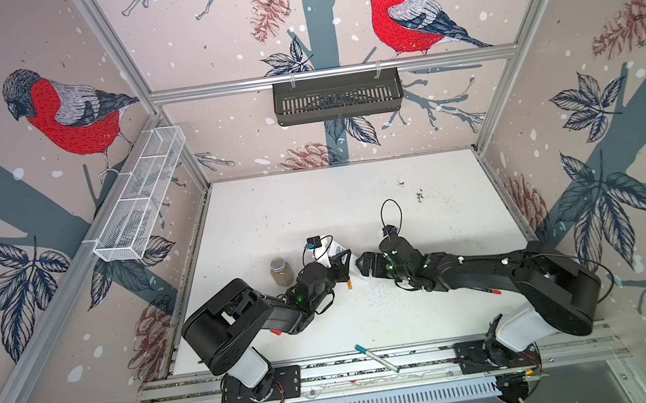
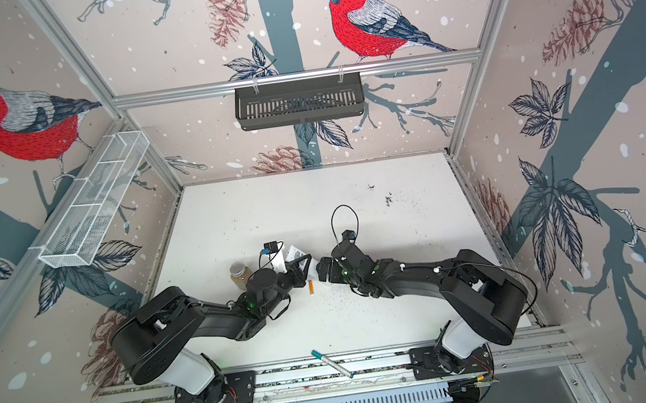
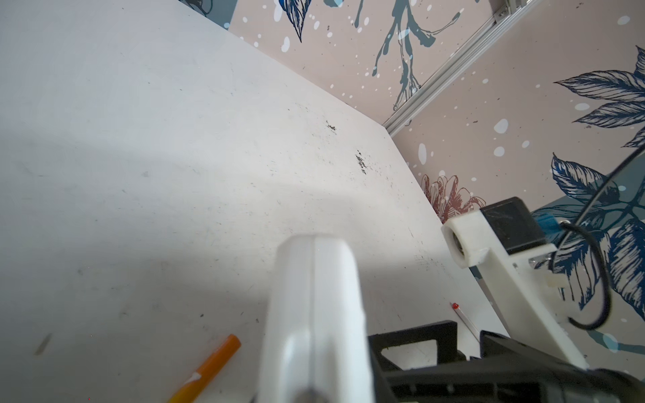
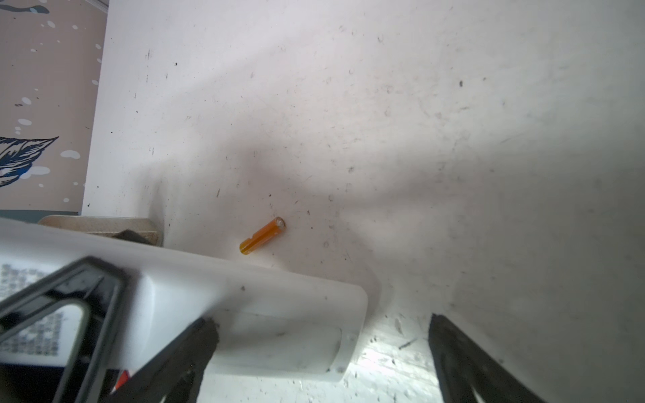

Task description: Load the batteries into the remote control

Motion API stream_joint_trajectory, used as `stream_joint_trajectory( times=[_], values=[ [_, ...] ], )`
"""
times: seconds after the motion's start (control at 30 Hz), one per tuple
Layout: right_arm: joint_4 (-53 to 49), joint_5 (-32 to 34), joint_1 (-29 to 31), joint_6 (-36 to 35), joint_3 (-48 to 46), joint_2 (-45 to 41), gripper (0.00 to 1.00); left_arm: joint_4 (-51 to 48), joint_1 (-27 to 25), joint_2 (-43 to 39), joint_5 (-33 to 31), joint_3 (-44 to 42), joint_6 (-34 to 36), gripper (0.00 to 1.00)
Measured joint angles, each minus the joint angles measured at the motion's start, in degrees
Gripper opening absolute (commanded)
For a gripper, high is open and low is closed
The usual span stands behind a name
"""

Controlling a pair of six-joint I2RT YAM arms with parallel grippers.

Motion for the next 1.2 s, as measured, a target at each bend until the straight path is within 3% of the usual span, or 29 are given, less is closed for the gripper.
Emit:
stream_joint_trajectory(
  times=[0.17,0.53,1.2],
  values=[
    [-7.2,6.0,2.1,-0.4,6.1,2.7,0.99,-2.2,0.0,-1.7,-3.5,-0.1,0.5,0.0],
    [-9.3,7.1,2.2,-3.0,7.8,3.1,1.0,-6.1,-0.7,-3.3,-6.0,0.9,1.3,0.0],
    [-11.8,6.3,1.3,-5.0,5.2,-1.9,1.0,-5.7,-1.3,-2.0,-1.7,2.0,3.1,0.0]
  ],
)
